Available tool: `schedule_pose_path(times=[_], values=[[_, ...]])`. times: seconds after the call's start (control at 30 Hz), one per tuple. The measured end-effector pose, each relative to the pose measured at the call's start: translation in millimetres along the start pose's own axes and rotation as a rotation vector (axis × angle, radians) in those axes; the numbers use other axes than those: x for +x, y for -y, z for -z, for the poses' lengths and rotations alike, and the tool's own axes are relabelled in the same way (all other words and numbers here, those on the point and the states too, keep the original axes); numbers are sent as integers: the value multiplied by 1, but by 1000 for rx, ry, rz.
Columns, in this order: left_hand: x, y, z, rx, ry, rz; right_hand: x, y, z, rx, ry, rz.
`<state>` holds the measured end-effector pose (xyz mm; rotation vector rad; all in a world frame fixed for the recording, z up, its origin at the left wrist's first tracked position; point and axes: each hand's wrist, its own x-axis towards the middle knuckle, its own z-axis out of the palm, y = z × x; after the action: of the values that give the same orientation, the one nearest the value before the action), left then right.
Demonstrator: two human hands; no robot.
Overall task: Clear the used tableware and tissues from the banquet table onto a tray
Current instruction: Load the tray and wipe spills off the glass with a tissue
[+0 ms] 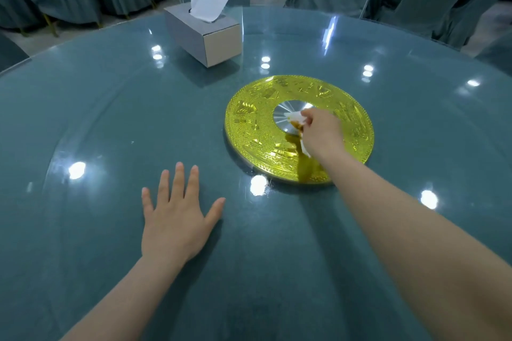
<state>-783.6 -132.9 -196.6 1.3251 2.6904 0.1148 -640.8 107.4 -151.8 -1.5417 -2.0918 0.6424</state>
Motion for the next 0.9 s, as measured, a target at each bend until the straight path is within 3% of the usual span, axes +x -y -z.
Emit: schedule_pose_path(times=[0.17, 0.37, 0.63, 0.9], values=[[5, 5, 0, 2, -5, -8, 12, 28, -38, -254, 133, 122], [10, 9, -1, 1, -17, -31, -47, 19, -40, -181, 310, 456], [3, 4, -1, -8, -10, -21, -114, -1, -5, -151, 500, 452], [-26, -10, 22, -27, 164, -68, -152, -12, 45, -282, 597, 293]])
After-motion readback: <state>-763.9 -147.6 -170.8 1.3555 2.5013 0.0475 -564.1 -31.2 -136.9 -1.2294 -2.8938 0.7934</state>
